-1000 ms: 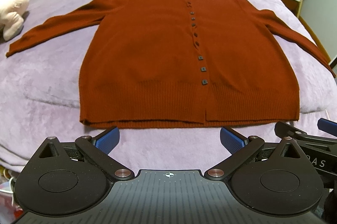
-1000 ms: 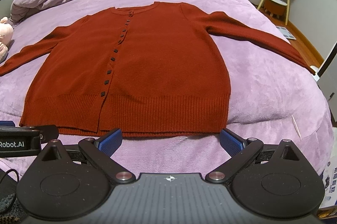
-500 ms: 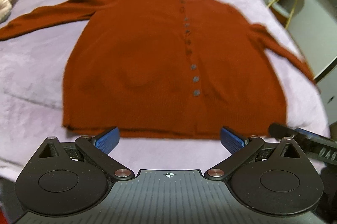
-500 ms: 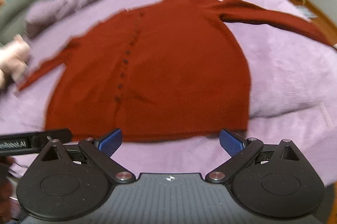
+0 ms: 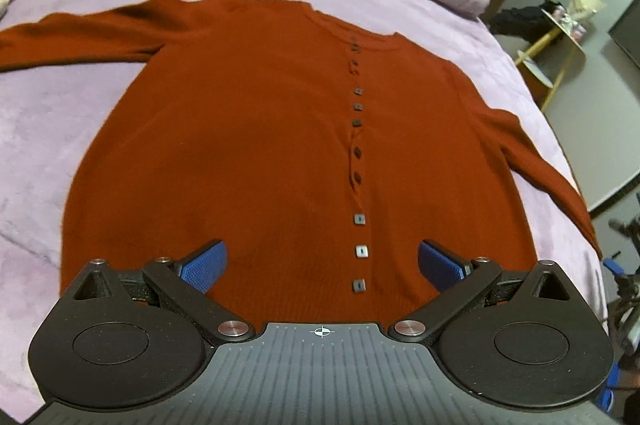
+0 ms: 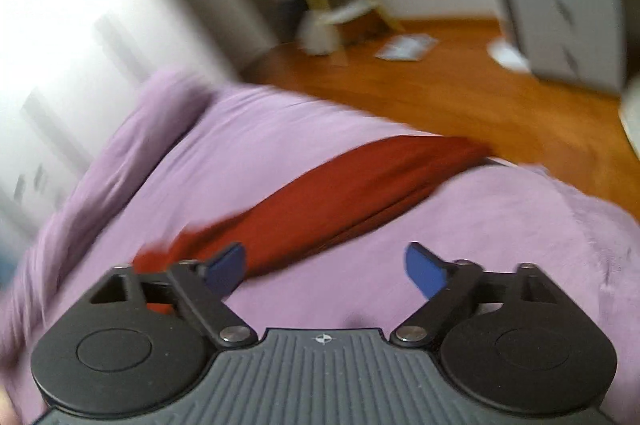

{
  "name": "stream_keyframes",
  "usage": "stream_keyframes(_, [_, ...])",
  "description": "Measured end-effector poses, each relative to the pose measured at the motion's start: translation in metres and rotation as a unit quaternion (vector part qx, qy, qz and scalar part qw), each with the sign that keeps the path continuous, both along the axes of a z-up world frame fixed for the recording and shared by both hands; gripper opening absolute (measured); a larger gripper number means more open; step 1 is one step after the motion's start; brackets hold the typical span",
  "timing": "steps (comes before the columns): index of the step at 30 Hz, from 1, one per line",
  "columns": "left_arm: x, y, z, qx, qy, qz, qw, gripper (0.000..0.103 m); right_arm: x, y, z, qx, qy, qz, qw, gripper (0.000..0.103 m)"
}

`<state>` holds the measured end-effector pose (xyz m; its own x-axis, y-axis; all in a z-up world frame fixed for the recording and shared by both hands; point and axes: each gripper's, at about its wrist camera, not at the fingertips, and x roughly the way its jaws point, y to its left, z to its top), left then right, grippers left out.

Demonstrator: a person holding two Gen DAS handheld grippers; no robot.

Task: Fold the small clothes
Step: 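Grasp a cardigan sleeve with the right tool and fold it across the body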

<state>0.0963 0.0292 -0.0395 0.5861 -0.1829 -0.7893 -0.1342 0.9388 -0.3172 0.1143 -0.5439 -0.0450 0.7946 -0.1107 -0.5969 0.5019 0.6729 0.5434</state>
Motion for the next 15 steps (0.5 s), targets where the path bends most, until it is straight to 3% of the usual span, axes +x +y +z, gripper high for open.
stream_keyframes(1, [0.004, -0.001, -0.002, 0.003, 0.003, 0.001, 1.0, 0.103, 0.005, -0.02, -0.011, 0.038, 0.002, -0.025, 0.999, 0.052])
stream_keyframes(2, [0.008, -0.002, -0.004, 0.008, 0.006, 0.001, 1.0, 0.103, 0.008, -0.038, -0.023, 0.077, 0.003, -0.046, 0.996, 0.045])
stream_keyframes(3, [0.012, -0.003, -0.006, 0.012, 0.008, 0.0, 0.9999, 0.103, 0.012, -0.054, -0.035, 0.114, 0.007, -0.068, 0.991, 0.045])
stream_keyframes(5, [0.017, -0.005, -0.008, 0.021, 0.012, -0.004, 0.9997, 0.103, 0.018, -0.07, -0.054, 0.151, 0.009, -0.103, 0.983, 0.035])
stream_keyframes(9, [0.021, -0.007, -0.009, 0.025, 0.009, -0.012, 0.9996, 0.103, 0.02, -0.085, -0.072, 0.173, -0.017, -0.142, 0.975, 0.032])
stream_keyframes(11, [0.024, -0.008, -0.011, 0.026, 0.013, -0.016, 0.9994, 0.103, 0.028, -0.086, -0.079, 0.175, -0.015, -0.145, 0.974, 0.016])
stream_keyframes(13, [0.027, -0.007, -0.011, 0.021, 0.015, -0.019, 0.9995, 0.103, 0.036, -0.088, -0.074, 0.168, -0.007, -0.146, 0.975, 0.006])
stream_keyframes(15, [0.03, -0.005, -0.009, 0.015, 0.01, -0.02, 0.9996, 0.103, 0.049, -0.085, -0.065, 0.121, 0.02, -0.141, 0.982, 0.005])
